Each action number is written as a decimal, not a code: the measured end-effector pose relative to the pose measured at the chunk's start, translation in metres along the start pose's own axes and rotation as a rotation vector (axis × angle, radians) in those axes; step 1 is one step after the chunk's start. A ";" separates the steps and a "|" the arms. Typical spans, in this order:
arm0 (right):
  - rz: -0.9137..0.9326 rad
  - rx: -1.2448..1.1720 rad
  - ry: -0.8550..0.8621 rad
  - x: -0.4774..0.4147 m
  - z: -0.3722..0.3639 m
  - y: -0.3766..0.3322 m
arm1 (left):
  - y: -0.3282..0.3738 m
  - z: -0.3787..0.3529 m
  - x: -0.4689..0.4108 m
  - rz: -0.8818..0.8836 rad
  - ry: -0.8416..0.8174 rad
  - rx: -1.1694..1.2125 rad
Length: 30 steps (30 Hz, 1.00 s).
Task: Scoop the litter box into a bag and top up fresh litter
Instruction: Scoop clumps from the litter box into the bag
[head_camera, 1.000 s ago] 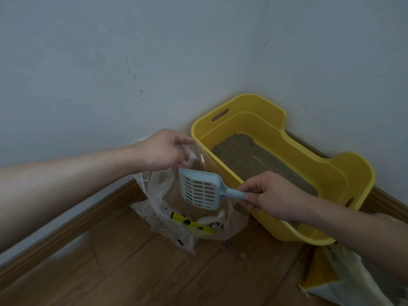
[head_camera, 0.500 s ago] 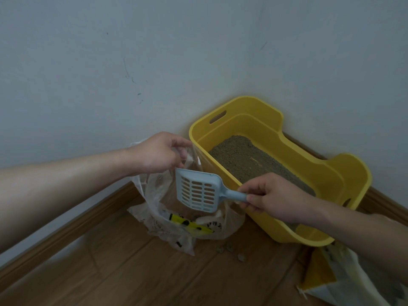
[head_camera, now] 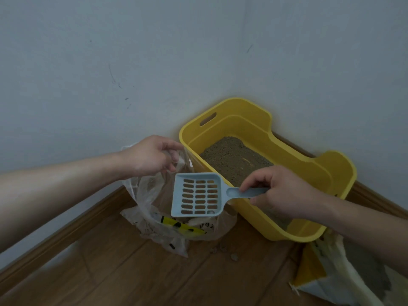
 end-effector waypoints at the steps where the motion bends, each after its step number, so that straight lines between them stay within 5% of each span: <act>1: 0.004 -0.008 0.007 0.000 0.002 0.000 | 0.000 0.000 0.000 0.002 0.003 -0.002; 14: -0.122 0.017 0.224 -0.018 0.031 0.031 | -0.002 0.000 0.001 0.051 0.027 0.046; 30: -0.544 -0.103 0.351 -0.100 -0.022 0.125 | 0.002 -0.019 -0.019 0.080 -0.018 0.184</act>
Point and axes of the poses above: each hand's wrist, its own x-axis away from the middle knuckle, its own z-axis out of the back of the hand, y = z × x, the point moved 10 cm from there along -x, towards the middle knuckle, and after that the axes turned 15 degrees about y, right-handed, at the moved point
